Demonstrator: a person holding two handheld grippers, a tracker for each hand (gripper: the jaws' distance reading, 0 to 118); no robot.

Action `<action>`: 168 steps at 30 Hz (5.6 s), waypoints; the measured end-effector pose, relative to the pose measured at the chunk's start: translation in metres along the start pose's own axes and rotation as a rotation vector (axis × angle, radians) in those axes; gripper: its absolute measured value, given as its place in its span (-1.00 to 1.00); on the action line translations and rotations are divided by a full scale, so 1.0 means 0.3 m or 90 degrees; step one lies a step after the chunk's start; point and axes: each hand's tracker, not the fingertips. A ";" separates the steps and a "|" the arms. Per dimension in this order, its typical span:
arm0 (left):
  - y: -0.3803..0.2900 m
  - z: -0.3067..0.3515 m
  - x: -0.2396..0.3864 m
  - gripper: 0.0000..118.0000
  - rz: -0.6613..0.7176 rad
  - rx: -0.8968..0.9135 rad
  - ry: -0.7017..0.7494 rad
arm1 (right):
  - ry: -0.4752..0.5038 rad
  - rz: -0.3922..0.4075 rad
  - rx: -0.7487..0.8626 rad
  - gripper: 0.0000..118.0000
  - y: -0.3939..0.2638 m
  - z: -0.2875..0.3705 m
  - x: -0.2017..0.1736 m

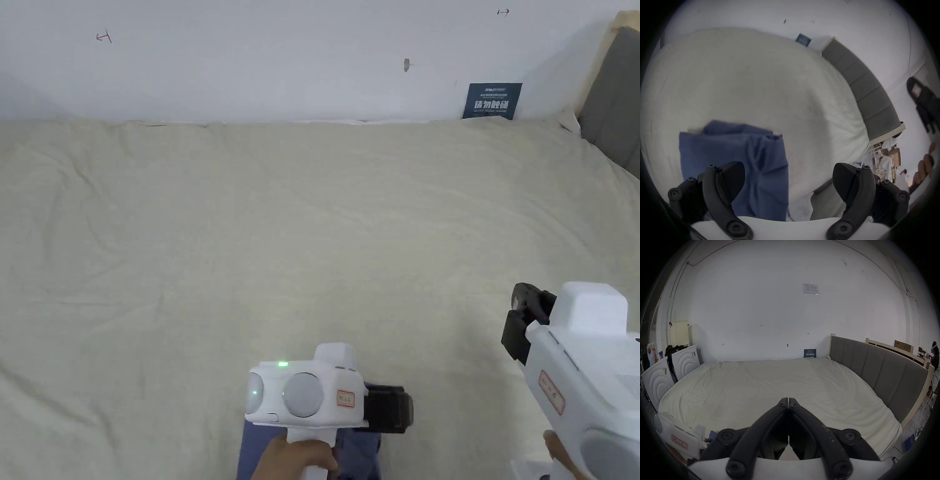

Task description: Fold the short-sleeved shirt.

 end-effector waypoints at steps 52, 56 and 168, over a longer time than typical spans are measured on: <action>-0.036 0.276 0.036 -1.00 -0.200 0.386 0.160 | 0.043 -0.001 0.031 -0.98 0.016 0.040 -0.042; 0.005 0.393 -0.006 -1.00 -0.220 0.461 0.211 | 0.054 0.003 0.053 -0.98 0.041 0.058 -0.082; 0.196 0.939 -1.686 -0.74 0.238 0.085 0.449 | 0.224 0.091 -0.079 -0.98 -0.140 -0.376 -0.659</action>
